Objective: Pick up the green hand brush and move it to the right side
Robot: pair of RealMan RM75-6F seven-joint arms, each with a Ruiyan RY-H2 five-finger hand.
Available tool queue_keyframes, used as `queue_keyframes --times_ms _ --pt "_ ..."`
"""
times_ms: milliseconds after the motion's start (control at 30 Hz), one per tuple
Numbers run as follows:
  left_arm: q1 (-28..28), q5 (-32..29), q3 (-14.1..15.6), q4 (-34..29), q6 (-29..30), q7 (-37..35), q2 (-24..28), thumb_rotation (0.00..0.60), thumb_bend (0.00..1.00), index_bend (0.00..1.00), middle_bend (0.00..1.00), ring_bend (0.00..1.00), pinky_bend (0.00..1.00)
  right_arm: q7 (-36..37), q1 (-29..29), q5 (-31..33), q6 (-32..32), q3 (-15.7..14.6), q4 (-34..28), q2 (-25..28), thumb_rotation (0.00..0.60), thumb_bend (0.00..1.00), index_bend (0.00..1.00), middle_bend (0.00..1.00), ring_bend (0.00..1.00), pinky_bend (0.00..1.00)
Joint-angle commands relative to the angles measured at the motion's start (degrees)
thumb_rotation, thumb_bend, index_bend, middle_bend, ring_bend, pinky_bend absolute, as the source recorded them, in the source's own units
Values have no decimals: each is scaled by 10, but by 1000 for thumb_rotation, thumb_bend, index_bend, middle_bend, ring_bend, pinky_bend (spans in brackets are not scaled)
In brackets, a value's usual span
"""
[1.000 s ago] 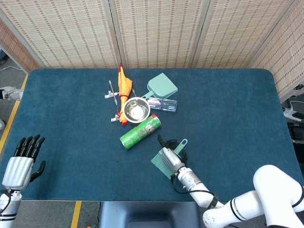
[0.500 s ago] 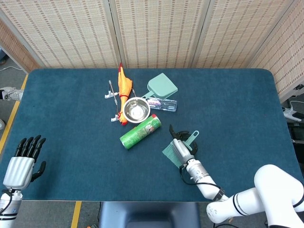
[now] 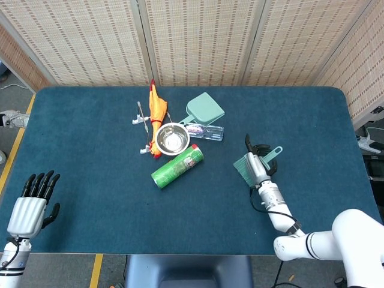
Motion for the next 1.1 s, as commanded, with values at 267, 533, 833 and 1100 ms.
queue_keyframes --times_ms 267,533,833,1100 --pt "-2 6 1 -1 2 2 -3 600 451 0 0 0 53 210 -27 -98 -18 34 -54 79 600 315 958 795 445 0" --pt "-3 12 4 -5 4 6 -3 600 452 0 0 0 53 234 -27 -127 -34 50 -90 75 600 314 958 795 445 0" --pt "-1 12 3 -7 10 3 0 600 452 0 0 0 53 135 -4 -62 -59 58 -16 -7 600 314 958 796 445 0" --pt "2 10 6 -2 8 1 -1 600 451 0 0 0 53 109 -1 -20 -72 60 48 -37 600 315 958 795 448 0"
